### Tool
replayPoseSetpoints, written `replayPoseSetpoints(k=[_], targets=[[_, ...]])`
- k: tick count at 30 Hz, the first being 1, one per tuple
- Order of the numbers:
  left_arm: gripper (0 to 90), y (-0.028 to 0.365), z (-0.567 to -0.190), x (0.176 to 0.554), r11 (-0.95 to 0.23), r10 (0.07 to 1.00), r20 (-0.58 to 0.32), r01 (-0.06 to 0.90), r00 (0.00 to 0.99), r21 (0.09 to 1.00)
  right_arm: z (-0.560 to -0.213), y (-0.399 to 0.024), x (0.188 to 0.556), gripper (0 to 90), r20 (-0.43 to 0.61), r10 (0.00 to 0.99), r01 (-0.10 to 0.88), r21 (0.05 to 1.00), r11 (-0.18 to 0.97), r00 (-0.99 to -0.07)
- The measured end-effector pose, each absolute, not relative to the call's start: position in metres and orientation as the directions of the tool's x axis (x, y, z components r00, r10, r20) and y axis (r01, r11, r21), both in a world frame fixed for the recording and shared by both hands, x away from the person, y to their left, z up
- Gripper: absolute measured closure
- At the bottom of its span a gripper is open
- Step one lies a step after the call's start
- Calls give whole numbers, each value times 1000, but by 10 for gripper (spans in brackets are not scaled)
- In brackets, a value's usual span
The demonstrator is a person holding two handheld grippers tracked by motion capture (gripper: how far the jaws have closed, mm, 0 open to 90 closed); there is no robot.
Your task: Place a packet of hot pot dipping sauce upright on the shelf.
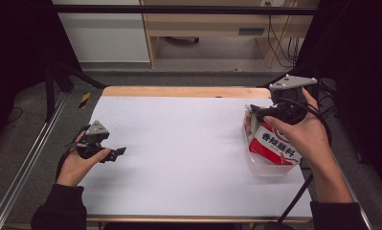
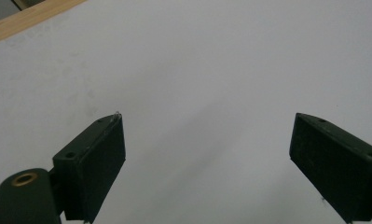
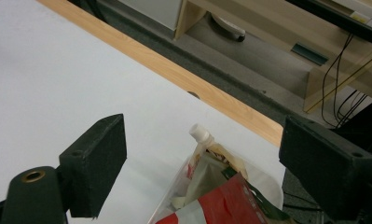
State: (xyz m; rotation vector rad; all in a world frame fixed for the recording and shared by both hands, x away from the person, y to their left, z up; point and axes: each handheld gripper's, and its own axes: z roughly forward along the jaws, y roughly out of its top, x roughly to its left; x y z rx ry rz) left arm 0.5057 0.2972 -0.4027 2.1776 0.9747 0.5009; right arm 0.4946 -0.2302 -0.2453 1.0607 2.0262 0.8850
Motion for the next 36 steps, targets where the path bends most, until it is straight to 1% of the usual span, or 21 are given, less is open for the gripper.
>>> replayPoseSetpoints(k=[5,11,21,36], targets=[[103,297,-403,505,-482,762,66,496,644,723,-237,-219,496,147,-231,878,383,832,402,-419],[98,298,-402,505,-478,765,65,497,641,724,-234,-208,500,139,-213,885,365,852,376,-414],[78,299,-403,506,-478,768,69,500,636,722,-232,-192,507,125,-162,892,384,859,337,-422],[71,301,-403,506,-473,771,69,498,633,727,-241,-166,515,112,-135,883,398,855,333,-449]])
